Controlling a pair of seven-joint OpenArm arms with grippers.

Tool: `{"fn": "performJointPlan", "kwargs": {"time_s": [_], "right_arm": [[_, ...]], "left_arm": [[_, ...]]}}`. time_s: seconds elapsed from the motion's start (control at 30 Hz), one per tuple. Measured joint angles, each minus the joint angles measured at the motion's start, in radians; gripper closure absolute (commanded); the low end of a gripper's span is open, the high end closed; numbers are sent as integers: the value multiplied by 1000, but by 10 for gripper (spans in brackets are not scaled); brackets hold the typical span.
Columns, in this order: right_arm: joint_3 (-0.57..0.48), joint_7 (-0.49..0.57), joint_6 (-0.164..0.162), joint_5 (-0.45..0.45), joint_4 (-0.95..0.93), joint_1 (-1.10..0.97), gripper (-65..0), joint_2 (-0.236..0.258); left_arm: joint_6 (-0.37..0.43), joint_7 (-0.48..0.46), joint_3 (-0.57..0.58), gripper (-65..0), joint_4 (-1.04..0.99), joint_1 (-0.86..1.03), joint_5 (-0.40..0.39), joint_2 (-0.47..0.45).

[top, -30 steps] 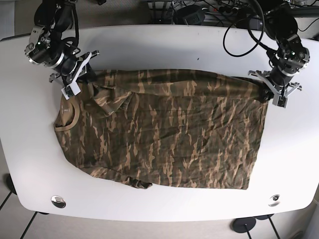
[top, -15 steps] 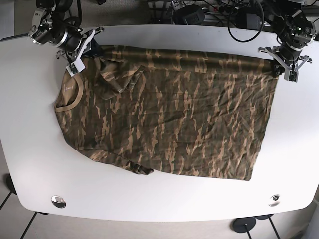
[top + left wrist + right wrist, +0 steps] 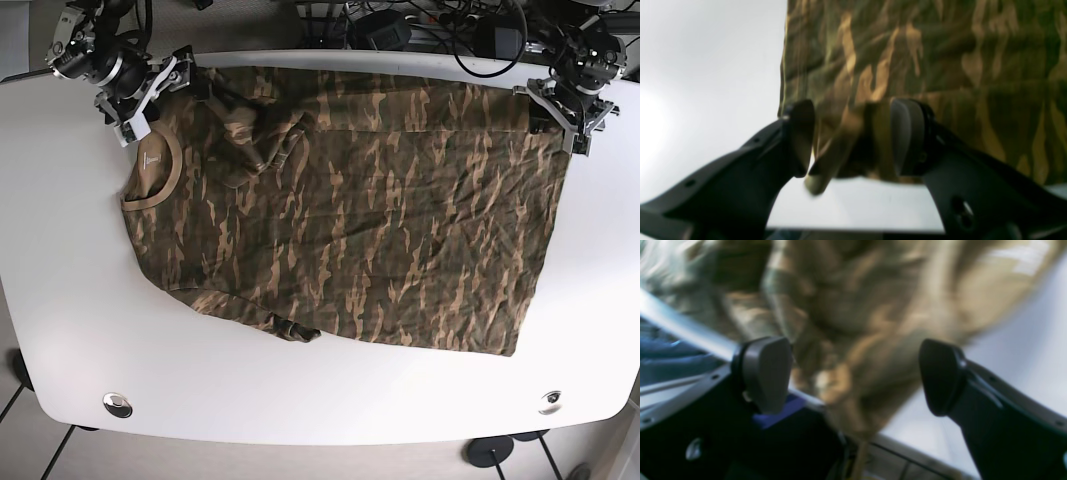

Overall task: Fold the T-shirt properly
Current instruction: 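Move both grippers along the shirt sides and grasp the side edges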

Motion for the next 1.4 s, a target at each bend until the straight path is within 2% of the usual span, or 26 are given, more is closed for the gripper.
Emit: {"fn": "performJointPlan", "kwargs": {"time_s": [0.1, 0.23, 0.3, 0.37, 0.43, 0.57, 0.63, 0.77, 0.87, 0.93, 1.0, 1.03, 1.07, 1.13, 1.2, 1.27, 1.4], "right_arm": [[-5, 37, 1, -2, -26, 156, -575, 14], [-4, 23, -3, -145, -214, 381, -575, 24], [-5, 27, 0, -231, -355, 520, -575, 39], [-7, 85, 0, -277, -488, 621, -575, 58], [-13, 194, 1, -291, -654, 705, -575, 96], [-11, 320, -3, -314, -946, 785, -575, 155], [-12, 358, -4, -314, -1001, 786, -575, 159], [-47, 385, -7, -306, -1023, 779, -575, 156], [-93, 411, -2, -280, -996, 758, -564, 126], [-90, 411, 4, -281, -980, 749, -485, 98], [-91, 412, -2, -288, -977, 749, -354, 82], [-91, 410, -3, -288, -977, 748, -255, 74], [-91, 407, -3, -288, -976, 745, -200, 73], [-91, 406, -3, -296, -977, 743, -103, 74], [-91, 400, -4, -306, -977, 743, -22, 73], [-91, 400, -4, -306, -977, 743, -22, 73], [-91, 400, -4, -306, -977, 743, -22, 73]], "left_arm": [[-3, -13, 16, -336, 0, -99, -11, -2], [3, -10, 73, -336, -16, -236, 6, -5], [-5, -18, 115, -338, -70, -321, 76, -5], [-3, -9, 132, -338, -135, -391, 152, -6], [0, -11, 148, -338, -194, -469, 167, -6], [3, -14, 148, -343, -288, -575, 171, -5], [58, -13, 147, -357, -328, -610, 174, -6], [212, -17, 150, -458, -434, -696, 170, -50], [254, -16, 148, -465, -525, -761, 173, -69], [263, -63, 152, -467, -621, -809, 170, -85], [274, -148, 187, -468, -740, -849, 171, -113], [300, -209, 242, -469, -845, -876, 169, -143], [329, -248, 277, -471, -923, -899, 169, -160], [372, -325, 339, -471, -1080, -949, 170, -183], [371, -427, 379, -471, -1250, -1012, 170, -204], [375, -511, 395, -471, -1385, -1064, 169, -213], [378, -546, 414, -472, -1452, -1069, 169, -208]]}}
